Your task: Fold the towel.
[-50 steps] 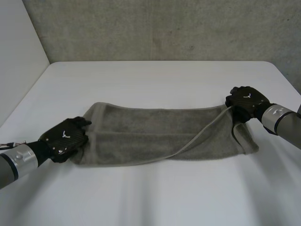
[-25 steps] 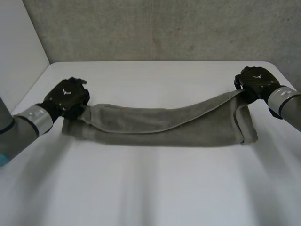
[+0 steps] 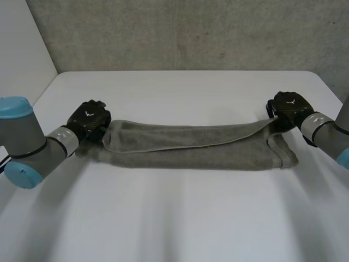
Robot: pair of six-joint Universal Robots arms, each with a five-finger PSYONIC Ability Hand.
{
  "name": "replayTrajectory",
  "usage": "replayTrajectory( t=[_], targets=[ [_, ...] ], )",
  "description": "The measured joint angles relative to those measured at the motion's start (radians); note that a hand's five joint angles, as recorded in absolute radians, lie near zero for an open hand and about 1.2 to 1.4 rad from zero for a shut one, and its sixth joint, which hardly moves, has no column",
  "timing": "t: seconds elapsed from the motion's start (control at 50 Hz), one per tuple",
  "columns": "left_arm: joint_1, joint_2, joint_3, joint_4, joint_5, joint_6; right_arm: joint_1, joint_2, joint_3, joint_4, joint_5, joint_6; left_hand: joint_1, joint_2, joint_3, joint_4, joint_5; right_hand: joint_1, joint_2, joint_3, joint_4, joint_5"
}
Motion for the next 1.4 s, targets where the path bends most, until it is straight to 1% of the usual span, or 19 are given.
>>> replayTrajectory(
  t=[0.04,0.08,0.1,0.26,0.38,0.48,0.54,0.58,0.62,0.66,0.7,0.86,0.96,1.08,1.14,1.18,1.26,1.32,1.4],
  targets=[
    [0.001,-0.001,0.002,0.001,-0.01,-0.001,0.0,0.002,-0.002,-0.002,0.004,0.0,-0.11,-0.107,0.0,0.0,-0.094,-0.11,-0.111,0.0,0.0,-0.107],
    [0.002,0.001,0.004,0.005,-0.024,-0.004,0.0,0.001,-0.003,-0.008,0.009,0.0,-0.429,-0.424,0.0,0.0,-0.417,-0.221,-0.224,0.0,0.0,-0.232],
    [0.003,0.002,0.004,0.009,-0.034,-0.005,0.0,0.0,-0.003,-0.013,0.011,0.001,-0.516,-0.511,0.0,0.0,-0.515,-0.251,-0.252,0.0,0.0,-0.27],
    [0.005,0.015,-0.014,0.029,-0.049,-0.008,0.003,-0.01,0.006,-0.057,0.005,0.003,-0.772,-0.802,0.0,0.0,-0.846,-0.268,-0.266,0.0,0.0,-0.29],
    [0.005,0.015,-0.037,0.03,-0.014,-0.005,0.006,-0.003,0.011,-0.071,-0.001,0.003,-0.772,-0.802,0.0,0.0,-0.848,-0.242,-0.258,0.0,0.0,-0.229],
    [0.003,0.015,-0.053,0.028,0.032,-0.002,0.007,0.009,0.011,-0.072,-0.003,0.003,-0.771,-0.795,0.0,0.0,-0.824,-0.157,-0.17,0.0,0.0,-0.138],
    [0.003,0.015,-0.056,0.028,0.058,-0.001,0.007,0.014,0.011,-0.071,-0.004,0.004,-0.62,-0.615,0.0,0.0,-0.614,-0.056,-0.063,0.0,0.0,-0.042],
    [0.003,0.014,-0.056,0.028,0.073,0.0,0.007,0.015,0.011,-0.071,-0.005,0.005,-0.413,-0.391,0.0,0.0,-0.415,0.037,0.033,0.0,0.0,0.043],
    [0.003,0.013,-0.053,0.029,0.091,-0.002,0.007,0.015,0.009,-0.072,-0.006,0.007,-0.03,0.002,0.0,0.0,-0.017,0.081,0.075,0.0,0.0,0.081],
    [0.004,0.013,-0.048,0.03,0.103,-0.007,0.007,0.015,0.006,-0.073,-0.007,0.008,0.143,0.172,0.0,0.0,0.152,0.083,0.075,0.0,0.0,0.083],
    [0.004,0.013,-0.034,0.032,0.116,-0.02,0.007,0.017,0.001,-0.076,-0.009,0.01,0.162,0.222,0.0,0.0,0.206,0.084,0.075,0.0,0.0,0.083],
    [0.006,0.001,0.057,0.06,0.108,-0.157,0.01,0.03,-0.015,-0.083,-0.008,0.011,0.163,0.222,0.0,0.0,0.207,0.084,0.075,0.0,0.0,0.083],
    [0.004,-0.042,0.129,0.114,0.007,-0.268,0.012,0.036,-0.014,-0.083,-0.008,0.011,0.165,0.223,0.0,0.0,0.207,0.083,0.074,0.0,0.0,0.083],
    [0.0,-0.083,0.16,0.149,-0.073,-0.301,0.012,0.037,-0.009,-0.082,-0.007,0.01,0.164,0.213,0.0,0.0,0.199,0.066,0.064,0.0,0.0,0.07],
    [0.0,-0.097,0.16,0.155,-0.09,-0.302,0.012,0.037,-0.008,-0.083,-0.003,0.01,0.053,0.063,0.0,0.0,0.063,-0.016,-0.014,0.0,0.0,-0.021],
    [0.0,-0.103,0.156,0.155,-0.094,-0.299,0.011,0.037,-0.008,-0.083,0.0,0.01,-0.208,-0.196,0.0,0.0,-0.197,-0.124,-0.127,0.0,0.0,-0.135],
    [0.0,-0.108,0.146,0.153,-0.094,-0.295,0.01,0.037,-0.008,-0.083,0.003,0.01,-0.505,-0.496,0.0,0.0,-0.517,-0.166,-0.161,0.0,0.0,-0.185],
    [0.0,-0.109,0.141,0.151,-0.093,-0.293,0.01,0.037,-0.009,-0.084,0.003,0.011,-0.58,-0.576,0.0,0.0,-0.613,-0.169,-0.161,0.0,0.0,-0.188],
    [0.002,-0.108,0.138,0.15,-0.093,-0.293,0.01,0.038,-0.01,-0.088,0.008,0.016,-0.596,-0.593,0.0,0.0,-0.642,-0.169,-0.161,0.0,0.0,-0.188]
  ],
)
